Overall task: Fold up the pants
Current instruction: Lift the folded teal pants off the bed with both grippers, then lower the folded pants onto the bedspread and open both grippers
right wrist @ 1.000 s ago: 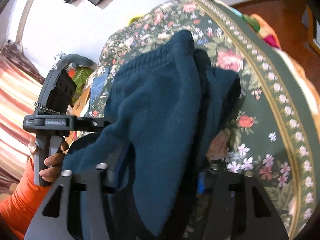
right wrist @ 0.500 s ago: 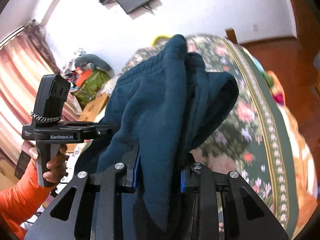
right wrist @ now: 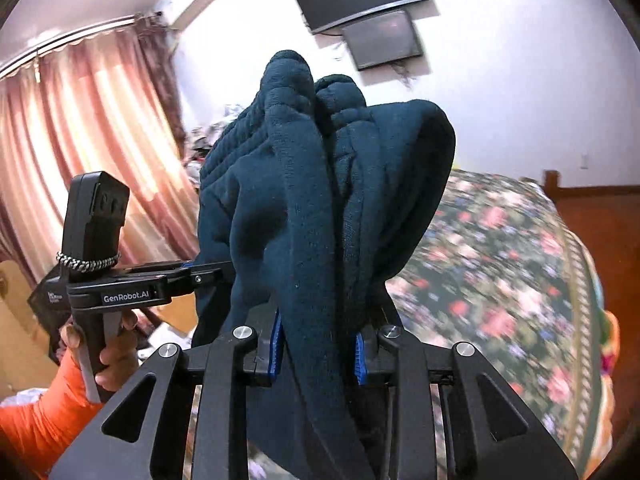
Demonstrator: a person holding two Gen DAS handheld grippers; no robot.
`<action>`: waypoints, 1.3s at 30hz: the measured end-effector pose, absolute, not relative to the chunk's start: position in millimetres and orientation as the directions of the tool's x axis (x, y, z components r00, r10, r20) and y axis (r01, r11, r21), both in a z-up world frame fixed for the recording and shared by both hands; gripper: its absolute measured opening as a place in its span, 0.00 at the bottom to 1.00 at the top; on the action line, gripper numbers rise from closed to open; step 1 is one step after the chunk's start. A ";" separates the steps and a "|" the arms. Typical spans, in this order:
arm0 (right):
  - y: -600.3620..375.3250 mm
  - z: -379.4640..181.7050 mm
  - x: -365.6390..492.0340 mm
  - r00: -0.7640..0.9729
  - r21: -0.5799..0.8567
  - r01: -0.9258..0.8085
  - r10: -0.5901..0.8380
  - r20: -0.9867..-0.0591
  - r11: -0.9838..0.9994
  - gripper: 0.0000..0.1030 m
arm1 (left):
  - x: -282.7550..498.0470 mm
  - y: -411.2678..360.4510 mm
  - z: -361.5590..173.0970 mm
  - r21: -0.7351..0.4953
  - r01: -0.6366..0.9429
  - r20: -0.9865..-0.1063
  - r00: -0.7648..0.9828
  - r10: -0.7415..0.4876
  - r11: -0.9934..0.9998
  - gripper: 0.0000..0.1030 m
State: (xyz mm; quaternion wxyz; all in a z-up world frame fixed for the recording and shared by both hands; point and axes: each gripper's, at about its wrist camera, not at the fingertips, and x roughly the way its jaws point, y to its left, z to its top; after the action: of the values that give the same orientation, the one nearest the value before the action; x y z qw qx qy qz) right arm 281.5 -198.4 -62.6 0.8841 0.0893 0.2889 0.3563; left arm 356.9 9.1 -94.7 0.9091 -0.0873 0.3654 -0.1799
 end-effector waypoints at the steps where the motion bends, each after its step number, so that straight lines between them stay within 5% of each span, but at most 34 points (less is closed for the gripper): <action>1: -184.9 -61.8 288.1 0.568 0.361 -0.593 0.692 -0.445 0.720 0.24 | 360.4 22.1 -94.5 -0.290 0.241 -0.629 0.681 -0.374 0.926 0.27; 12: -76.1 -93.0 367.2 0.463 0.379 -0.655 0.743 -0.483 0.654 0.23 | 413.0 129.7 -128.6 -0.282 0.057 -0.665 0.708 -0.238 0.958 0.27; 26: -13.3 -188.9 471.8 0.417 0.345 -0.606 0.655 -0.630 0.717 0.22 | 536.0 165.4 -256.9 -0.233 -0.073 -0.794 0.590 -0.146 0.970 0.26; 27: -11.9 -196.3 478.4 0.411 0.350 -0.598 0.651 -0.639 0.721 0.22 | 542.0 161.5 -265.1 -0.227 -0.064 -0.798 0.584 -0.148 0.972 0.18; 33: -7.4 -245.1 510.8 0.367 0.341 -0.537 0.577 -0.729 0.772 0.21 | 584.8 158.8 -331.1 -0.187 -0.133 -0.877 0.468 -0.104 0.973 0.18; 38: -19.5 -264.2 514.0 0.335 0.315 -0.519 0.528 -0.781 0.794 0.26 | 590.0 187.5 -363.0 -0.359 -0.236 -0.871 0.431 -0.234 0.903 0.33; 39: -22.4 -264.8 512.1 0.333 0.308 -0.516 0.518 -0.788 0.799 0.26 | 589.4 192.5 -365.1 -0.362 -0.250 -0.875 0.422 -0.236 0.898 0.43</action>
State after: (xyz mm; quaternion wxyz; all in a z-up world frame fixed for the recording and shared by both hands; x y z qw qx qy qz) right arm 512.1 -22.4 -264.8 0.8163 0.0011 0.4831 0.3167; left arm 589.4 192.5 -365.1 0.8125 -0.2259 0.5374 0.0044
